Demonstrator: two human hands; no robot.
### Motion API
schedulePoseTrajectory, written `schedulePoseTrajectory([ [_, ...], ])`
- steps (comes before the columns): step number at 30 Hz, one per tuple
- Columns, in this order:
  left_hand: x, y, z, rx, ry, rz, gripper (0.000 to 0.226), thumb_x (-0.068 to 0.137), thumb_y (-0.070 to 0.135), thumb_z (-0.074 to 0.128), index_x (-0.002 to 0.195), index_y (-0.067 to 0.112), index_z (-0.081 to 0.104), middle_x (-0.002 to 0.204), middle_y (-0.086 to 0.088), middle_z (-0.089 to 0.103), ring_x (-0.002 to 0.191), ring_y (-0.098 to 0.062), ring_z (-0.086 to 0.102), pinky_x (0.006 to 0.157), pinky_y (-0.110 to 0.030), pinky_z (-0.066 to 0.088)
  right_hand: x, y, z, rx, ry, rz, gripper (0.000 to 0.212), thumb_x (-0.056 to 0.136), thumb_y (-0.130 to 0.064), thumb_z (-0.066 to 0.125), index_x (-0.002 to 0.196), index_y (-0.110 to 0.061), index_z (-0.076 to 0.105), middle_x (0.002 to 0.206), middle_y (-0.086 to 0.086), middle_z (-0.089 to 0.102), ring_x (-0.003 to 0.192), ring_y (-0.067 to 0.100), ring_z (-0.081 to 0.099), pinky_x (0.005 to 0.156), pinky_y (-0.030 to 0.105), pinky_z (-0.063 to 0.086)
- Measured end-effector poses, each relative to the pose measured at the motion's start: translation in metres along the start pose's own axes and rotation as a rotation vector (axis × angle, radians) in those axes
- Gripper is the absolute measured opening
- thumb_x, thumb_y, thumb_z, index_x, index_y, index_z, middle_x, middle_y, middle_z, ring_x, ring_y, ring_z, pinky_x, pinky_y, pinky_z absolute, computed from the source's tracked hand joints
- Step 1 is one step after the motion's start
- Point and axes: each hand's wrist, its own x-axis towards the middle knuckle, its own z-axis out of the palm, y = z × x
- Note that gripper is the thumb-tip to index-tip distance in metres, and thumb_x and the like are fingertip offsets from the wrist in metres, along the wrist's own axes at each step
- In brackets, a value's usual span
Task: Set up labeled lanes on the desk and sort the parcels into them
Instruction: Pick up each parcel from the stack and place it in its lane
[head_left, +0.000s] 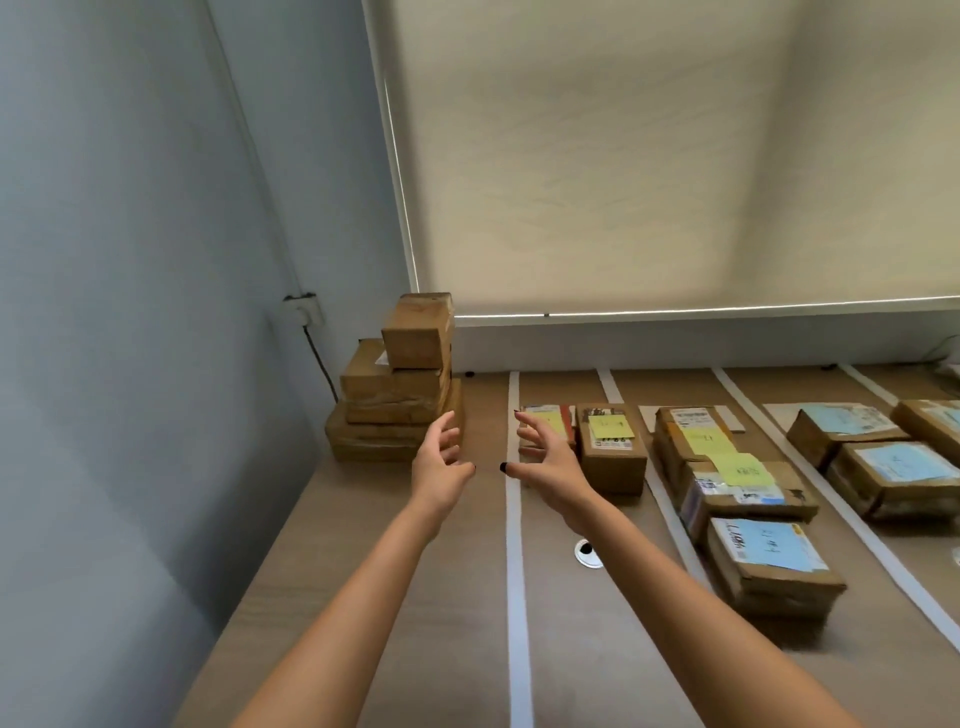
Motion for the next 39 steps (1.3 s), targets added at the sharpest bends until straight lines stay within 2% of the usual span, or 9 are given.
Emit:
schedulePoseTrajectory([
  [3, 0.039, -0.008, -0.04, 0.02, -0.018, 0.005, 0.07, 0.085, -0.008, 0.056, 0.144, 0.022, 0.031, 0.143, -0.008, 0.041, 0.132, -0.025, 0.042, 0.1, -0.036, 0.042, 0.035, -0.01, 0.043, 0.006, 0.019, 0.009, 0.071, 0.08, -0.01, 0.069, 0.14, -0.025, 0.035, 0.143, 0.008, 0.04, 0.129, 0.025, 0.042, 0.095, 0.033, 0.045],
  [7, 0.092, -0.019, -0.086, 0.056, -0.03, 0.035, 0.071, 0.084, -0.007, 0.057, 0.144, 0.023, 0.031, 0.144, -0.008, 0.041, 0.132, -0.025, 0.041, 0.098, -0.035, 0.044, 0.078, -0.025, 0.085, 0.0, 0.047, 0.0, 0.069, 0.081, -0.006, 0.067, 0.14, -0.024, 0.035, 0.137, 0.004, 0.044, 0.115, 0.012, 0.045, 0.079, 0.018, 0.045],
  [10, 0.132, -0.026, -0.107, 0.05, -0.01, 0.033, 0.072, 0.084, -0.006, 0.058, 0.144, 0.024, 0.031, 0.143, -0.007, 0.041, 0.132, -0.025, 0.041, 0.099, -0.036, 0.043, 0.113, -0.032, 0.104, -0.018, 0.071, 0.003, 0.071, 0.081, -0.007, 0.067, 0.141, -0.024, 0.034, 0.138, 0.005, 0.044, 0.119, 0.016, 0.045, 0.085, 0.024, 0.043],
  [16, 0.21, -0.04, -0.123, 0.036, 0.002, 0.027, 0.076, 0.084, -0.003, 0.06, 0.146, 0.025, 0.027, 0.143, -0.006, 0.042, 0.134, -0.024, 0.038, 0.104, -0.04, 0.038, 0.192, -0.033, 0.122, -0.077, 0.106, 0.007, 0.073, 0.082, -0.006, 0.067, 0.143, -0.022, 0.031, 0.142, 0.008, 0.041, 0.128, 0.024, 0.043, 0.091, 0.03, 0.041],
  [21, 0.276, -0.053, -0.116, 0.026, 0.023, 0.047, 0.071, 0.089, 0.012, 0.061, 0.147, 0.022, 0.022, 0.146, -0.006, 0.038, 0.134, -0.023, 0.037, 0.104, -0.038, 0.037, 0.266, -0.012, 0.126, -0.083, 0.137, 0.006, 0.073, 0.086, -0.016, 0.065, 0.146, -0.024, 0.023, 0.144, 0.007, 0.038, 0.11, 0.011, 0.043, 0.075, 0.016, 0.04],
  [27, 0.338, -0.08, -0.105, 0.011, 0.045, 0.029, 0.063, 0.095, 0.023, 0.051, 0.149, 0.021, 0.017, 0.152, -0.006, 0.03, 0.138, -0.022, 0.03, 0.109, -0.038, 0.031, 0.333, 0.018, 0.134, 0.004, 0.178, 0.034, 0.074, 0.089, -0.042, 0.053, 0.149, -0.029, 0.012, 0.15, 0.005, 0.031, 0.136, 0.026, 0.032, 0.111, 0.045, 0.03],
  [29, 0.351, -0.09, -0.101, -0.035, 0.028, 0.005, 0.057, 0.098, 0.025, 0.045, 0.148, 0.021, 0.019, 0.151, -0.007, 0.031, 0.138, -0.023, 0.032, 0.112, -0.04, 0.03, 0.344, 0.027, 0.137, 0.009, 0.168, 0.038, 0.07, 0.088, -0.044, 0.051, 0.147, -0.028, 0.017, 0.145, 0.003, 0.038, 0.132, 0.024, 0.038, 0.109, 0.045, 0.034],
  [33, 0.351, -0.097, -0.092, -0.132, 0.002, 0.021, 0.049, 0.099, 0.026, 0.041, 0.145, 0.02, 0.028, 0.142, -0.004, 0.044, 0.13, -0.02, 0.042, 0.11, -0.04, 0.036, 0.348, 0.034, 0.142, -0.065, 0.173, -0.014, 0.062, 0.093, -0.03, 0.053, 0.145, -0.023, 0.02, 0.135, 0.002, 0.046, 0.12, 0.018, 0.046, 0.096, 0.03, 0.041],
  [39, 0.32, -0.071, -0.101, -0.173, 0.002, 0.065, 0.05, 0.097, 0.025, 0.045, 0.144, 0.022, 0.027, 0.14, -0.004, 0.045, 0.129, -0.02, 0.043, 0.108, -0.043, 0.038, 0.319, 0.009, 0.144, -0.077, 0.178, -0.071, 0.066, 0.09, -0.026, 0.057, 0.144, -0.022, 0.02, 0.134, 0.005, 0.046, 0.121, 0.02, 0.047, 0.096, 0.029, 0.042],
])
